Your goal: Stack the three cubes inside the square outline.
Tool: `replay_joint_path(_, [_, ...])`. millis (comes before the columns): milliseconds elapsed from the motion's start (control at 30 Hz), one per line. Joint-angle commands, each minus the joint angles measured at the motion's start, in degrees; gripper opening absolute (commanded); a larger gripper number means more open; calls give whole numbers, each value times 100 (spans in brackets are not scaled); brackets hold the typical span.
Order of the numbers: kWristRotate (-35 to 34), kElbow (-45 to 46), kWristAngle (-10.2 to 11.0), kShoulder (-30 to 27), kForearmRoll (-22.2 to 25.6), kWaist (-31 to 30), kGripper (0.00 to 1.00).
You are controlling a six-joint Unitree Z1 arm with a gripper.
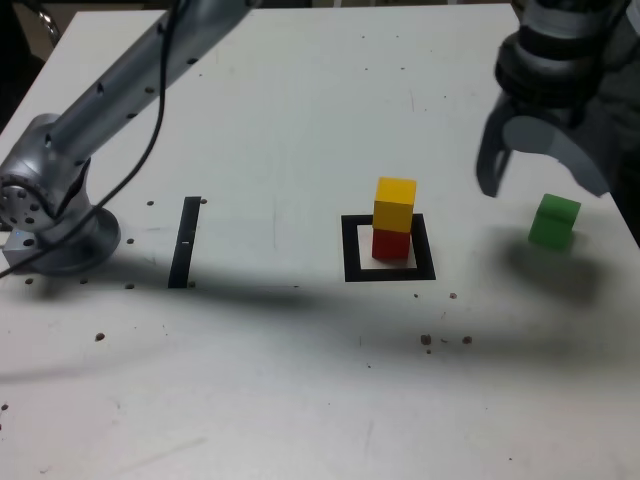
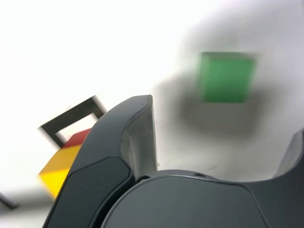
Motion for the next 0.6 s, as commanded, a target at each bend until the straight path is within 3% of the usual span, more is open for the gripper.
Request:
replay_joint_path(0, [144, -172, -87, 167, 79, 51, 99])
replay_joint_path(567, [395, -801, -352, 888, 114, 172, 91])
